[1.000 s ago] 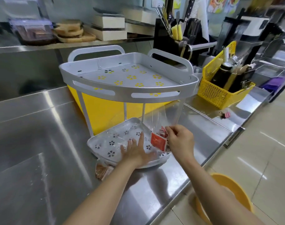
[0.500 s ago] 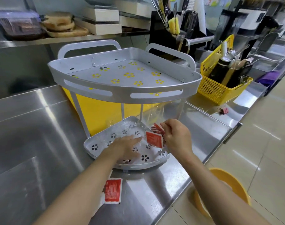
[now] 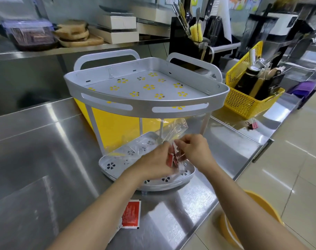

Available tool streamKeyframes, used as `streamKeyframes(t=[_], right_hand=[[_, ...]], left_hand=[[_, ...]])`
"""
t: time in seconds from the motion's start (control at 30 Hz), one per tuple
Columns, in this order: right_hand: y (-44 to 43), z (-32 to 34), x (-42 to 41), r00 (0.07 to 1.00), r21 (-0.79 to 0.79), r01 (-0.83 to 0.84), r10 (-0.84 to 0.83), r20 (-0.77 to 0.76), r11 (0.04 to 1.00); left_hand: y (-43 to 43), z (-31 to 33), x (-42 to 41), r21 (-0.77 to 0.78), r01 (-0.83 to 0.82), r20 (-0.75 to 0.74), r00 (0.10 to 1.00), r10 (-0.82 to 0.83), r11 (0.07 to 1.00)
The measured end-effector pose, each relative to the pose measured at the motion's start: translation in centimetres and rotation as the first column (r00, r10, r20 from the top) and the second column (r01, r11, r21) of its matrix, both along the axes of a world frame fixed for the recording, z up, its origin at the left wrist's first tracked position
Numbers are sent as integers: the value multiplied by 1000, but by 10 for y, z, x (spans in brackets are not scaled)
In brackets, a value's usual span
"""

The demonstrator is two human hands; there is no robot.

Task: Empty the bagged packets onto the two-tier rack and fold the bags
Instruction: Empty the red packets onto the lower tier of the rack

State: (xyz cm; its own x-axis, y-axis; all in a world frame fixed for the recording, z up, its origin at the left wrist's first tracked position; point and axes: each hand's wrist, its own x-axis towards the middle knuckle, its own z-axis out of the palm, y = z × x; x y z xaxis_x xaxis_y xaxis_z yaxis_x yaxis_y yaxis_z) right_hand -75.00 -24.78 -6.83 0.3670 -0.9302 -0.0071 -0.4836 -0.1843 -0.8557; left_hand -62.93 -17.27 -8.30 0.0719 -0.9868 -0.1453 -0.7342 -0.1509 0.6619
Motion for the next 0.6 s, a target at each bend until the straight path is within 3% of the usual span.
streamKeyframes(t=[0.13,0.27,0.37,0.47,0.53,0.6], right_hand=[[-1,-3,2,989,167,82,-100,106,983],[5,-6,9,977,264,-7,-49,207,965],[8,-7,9,977,113,-42,17,213,993],[5,-3,3,988,-253,-120,140,60,960],[3,-2,1,939,-279,-338,306,-154,899],[5,-3,3,879,-189,-446,389,-277,875]], left_hand=[[14,-21,-30,-126,-204,164,961,223,971],[20,-26,-34,-371,-270,216,905,366,889],[27,-22,-13,-479,-257,209,895,393,840],[33,-15,10,-470,-237,175,919,353,850],[37,-8,24,-443,-283,119,922,368,851],[42,-1,34,-418,-358,12,917,399,835]])
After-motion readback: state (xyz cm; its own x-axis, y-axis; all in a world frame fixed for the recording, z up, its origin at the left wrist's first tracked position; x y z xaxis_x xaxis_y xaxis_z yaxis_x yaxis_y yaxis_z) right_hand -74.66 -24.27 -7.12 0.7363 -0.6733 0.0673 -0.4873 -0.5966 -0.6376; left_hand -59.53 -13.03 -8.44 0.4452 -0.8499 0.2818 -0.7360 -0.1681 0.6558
